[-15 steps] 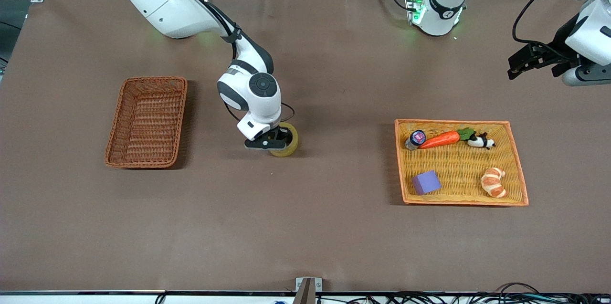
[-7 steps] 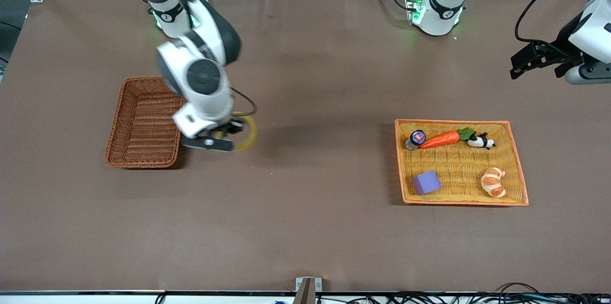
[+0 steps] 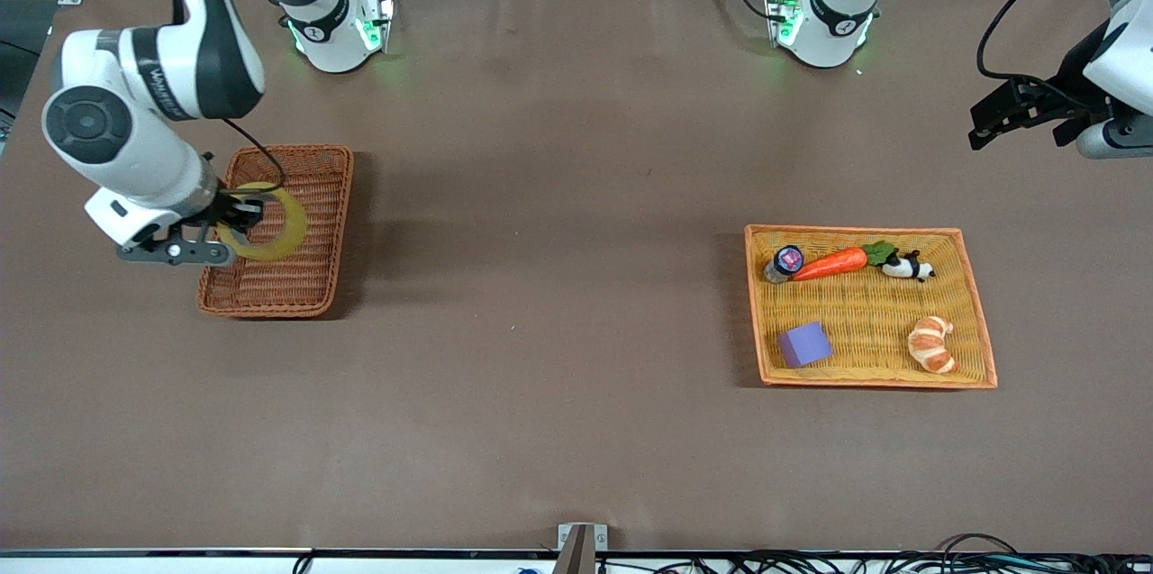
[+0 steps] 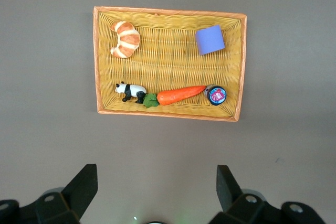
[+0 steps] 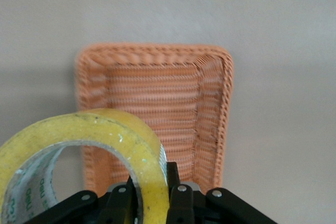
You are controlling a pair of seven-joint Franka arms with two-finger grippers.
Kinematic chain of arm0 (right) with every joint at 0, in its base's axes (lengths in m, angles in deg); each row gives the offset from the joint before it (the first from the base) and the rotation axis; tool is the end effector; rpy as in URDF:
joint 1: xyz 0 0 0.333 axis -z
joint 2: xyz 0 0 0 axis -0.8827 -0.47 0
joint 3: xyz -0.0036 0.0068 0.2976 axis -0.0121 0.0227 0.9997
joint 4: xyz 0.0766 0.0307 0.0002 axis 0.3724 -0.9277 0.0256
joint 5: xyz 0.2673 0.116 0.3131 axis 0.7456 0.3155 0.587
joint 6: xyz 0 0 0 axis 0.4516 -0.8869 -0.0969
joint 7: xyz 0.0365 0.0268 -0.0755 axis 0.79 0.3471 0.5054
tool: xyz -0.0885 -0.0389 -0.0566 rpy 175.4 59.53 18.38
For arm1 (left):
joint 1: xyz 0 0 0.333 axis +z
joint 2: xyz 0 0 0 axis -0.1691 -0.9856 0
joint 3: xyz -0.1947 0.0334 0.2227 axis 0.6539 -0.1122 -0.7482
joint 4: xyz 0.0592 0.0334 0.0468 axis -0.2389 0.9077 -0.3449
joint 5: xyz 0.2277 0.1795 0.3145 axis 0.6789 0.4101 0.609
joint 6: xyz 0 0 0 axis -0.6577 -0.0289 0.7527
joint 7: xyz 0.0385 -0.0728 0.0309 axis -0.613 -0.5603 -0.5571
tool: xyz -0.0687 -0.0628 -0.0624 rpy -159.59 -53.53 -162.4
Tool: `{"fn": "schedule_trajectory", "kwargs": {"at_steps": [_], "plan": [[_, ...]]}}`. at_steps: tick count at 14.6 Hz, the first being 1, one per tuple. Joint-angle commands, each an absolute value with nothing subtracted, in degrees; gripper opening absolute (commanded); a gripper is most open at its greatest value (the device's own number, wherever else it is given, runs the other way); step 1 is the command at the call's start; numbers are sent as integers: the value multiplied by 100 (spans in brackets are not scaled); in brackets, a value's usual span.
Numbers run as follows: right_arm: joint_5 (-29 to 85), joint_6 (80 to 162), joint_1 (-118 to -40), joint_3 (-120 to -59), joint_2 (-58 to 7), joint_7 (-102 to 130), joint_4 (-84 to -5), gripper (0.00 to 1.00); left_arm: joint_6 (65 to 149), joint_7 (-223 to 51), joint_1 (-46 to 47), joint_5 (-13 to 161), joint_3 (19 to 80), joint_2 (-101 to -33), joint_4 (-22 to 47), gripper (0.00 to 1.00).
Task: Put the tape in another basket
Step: 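Carry the tape roll with the right gripper to the wicker basket, then lower the tape roll into the wicker basket with the right gripper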
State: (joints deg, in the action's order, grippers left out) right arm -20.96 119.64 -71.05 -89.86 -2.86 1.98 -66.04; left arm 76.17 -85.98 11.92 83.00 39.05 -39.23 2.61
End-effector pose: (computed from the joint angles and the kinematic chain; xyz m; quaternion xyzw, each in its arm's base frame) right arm 0.5634 0.0160 0.3574 0.9931 0.0142 -0.0572 0.1013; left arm 0.5686 -0.0558 0.6248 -0.9999 -0.0088 0.0076 0.0070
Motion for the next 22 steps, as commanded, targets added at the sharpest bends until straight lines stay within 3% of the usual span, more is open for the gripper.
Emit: {"fn": "schedule_trajectory", "kwargs": {"at_steps": [1,5,11,13,14,17,19,22], "plan": [[-1976,13065,-7146,-9437,344,615,-8041,0,7627,-8456,1211,8269,3888,-3893,225,100],[-1994,15034,-7128,-10027,170,1134,-9194,0,7627,-8456,1202,8261,3888,-3919,225,100],[-1994,16556,-7049,-10037,-744,1126,-9504,2,7627,-8456,1202,8234,3897,-3928,225,100],[-1994,16725,-7049,-10037,-859,1126,-9539,5,7618,-8465,1202,8199,3888,-3928,225,100],[-1994,16725,-7049,-10037,-877,1117,-9530,18,7600,-8483,1202,8190,3888,-3928,234,100],[-1994,16612,-7049,-10019,-808,1038,-9487,100,7556,-8474,1211,8182,3888,-3928,234,100],[-1985,15895,-6980,-9958,-492,1012,-9111,100,7556,-8491,1202,8182,3888,-3928,225,100],[-1967,14095,-6681,-9494,-44,801,-8066,100,7556,-8439,1211,8182,3888,-3937,234,100]]}}
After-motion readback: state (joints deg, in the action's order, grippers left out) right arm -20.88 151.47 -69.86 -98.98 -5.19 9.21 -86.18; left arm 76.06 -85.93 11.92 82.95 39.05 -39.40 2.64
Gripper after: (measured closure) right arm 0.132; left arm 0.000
